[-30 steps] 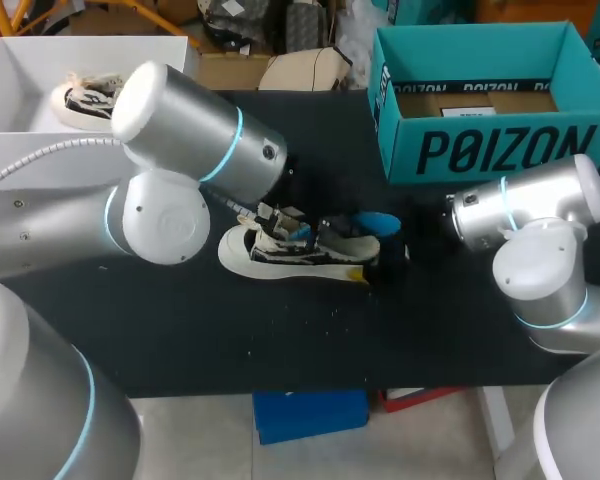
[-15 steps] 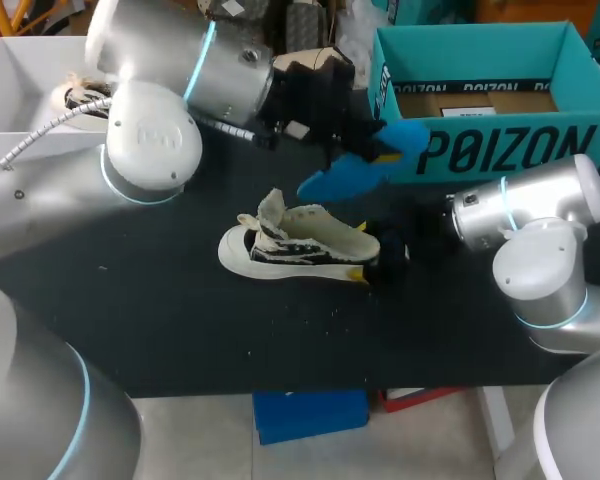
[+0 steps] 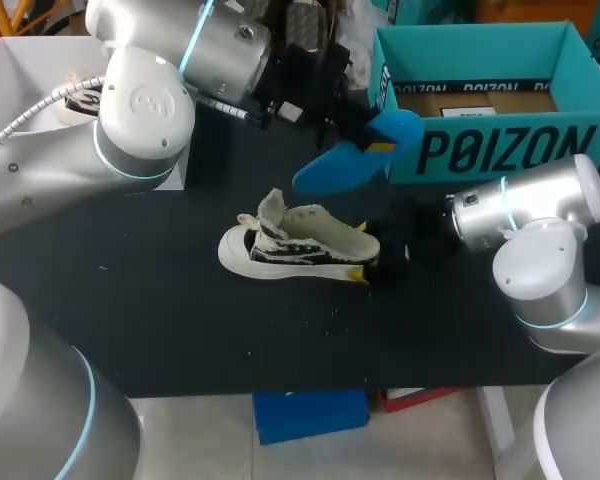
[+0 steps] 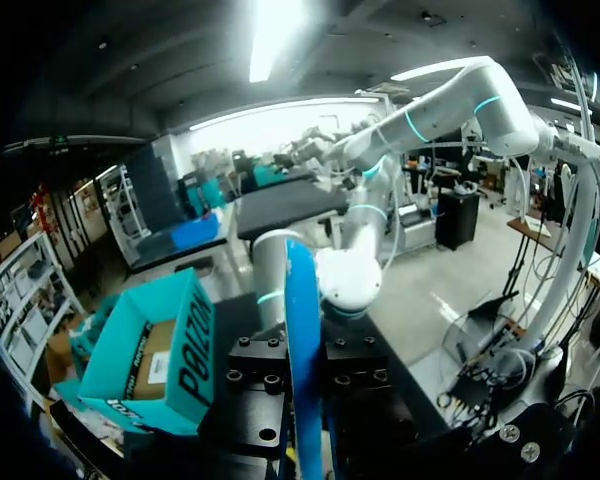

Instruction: Take the shoe out of the shoebox, open the shoe tongue, remove and reinsert the insole, then place the shoe into the shoebox

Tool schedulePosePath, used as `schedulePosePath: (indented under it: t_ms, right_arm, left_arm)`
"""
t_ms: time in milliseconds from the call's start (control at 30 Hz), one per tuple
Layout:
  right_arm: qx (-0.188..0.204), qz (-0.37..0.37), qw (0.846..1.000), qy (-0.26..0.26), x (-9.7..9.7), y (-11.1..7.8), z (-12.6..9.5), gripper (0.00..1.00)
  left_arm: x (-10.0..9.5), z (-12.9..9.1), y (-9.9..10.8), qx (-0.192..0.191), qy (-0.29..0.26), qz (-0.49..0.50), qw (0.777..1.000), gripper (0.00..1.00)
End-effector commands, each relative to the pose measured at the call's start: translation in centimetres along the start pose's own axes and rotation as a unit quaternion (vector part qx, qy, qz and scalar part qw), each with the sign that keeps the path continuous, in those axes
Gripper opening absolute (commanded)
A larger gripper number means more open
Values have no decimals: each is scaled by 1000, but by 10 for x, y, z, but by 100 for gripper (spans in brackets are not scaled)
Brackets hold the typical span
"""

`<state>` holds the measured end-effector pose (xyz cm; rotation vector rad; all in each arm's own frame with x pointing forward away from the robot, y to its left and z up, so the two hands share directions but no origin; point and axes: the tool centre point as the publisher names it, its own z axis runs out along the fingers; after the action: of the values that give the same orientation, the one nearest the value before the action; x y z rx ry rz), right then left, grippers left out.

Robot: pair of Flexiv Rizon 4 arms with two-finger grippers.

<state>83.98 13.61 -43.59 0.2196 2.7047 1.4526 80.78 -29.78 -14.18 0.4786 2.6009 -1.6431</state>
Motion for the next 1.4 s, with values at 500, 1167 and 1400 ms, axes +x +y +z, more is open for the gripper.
schedulePosePath:
  t_ms: [500,1167,1400]
  right_arm:
    - [1,0,1000,0,-1,-3,1,0]
    - [1,0,1000,0,-1,-3,1,0]
    - [1,0,1000,0,-1,-3,1,0]
  left_arm:
    - [15,-37,-60,222,-28,-110,968,0]
    - [47,-84,-126,308,-18,-218,926,0]
    - [54,-94,-157,320,0,-209,924,0]
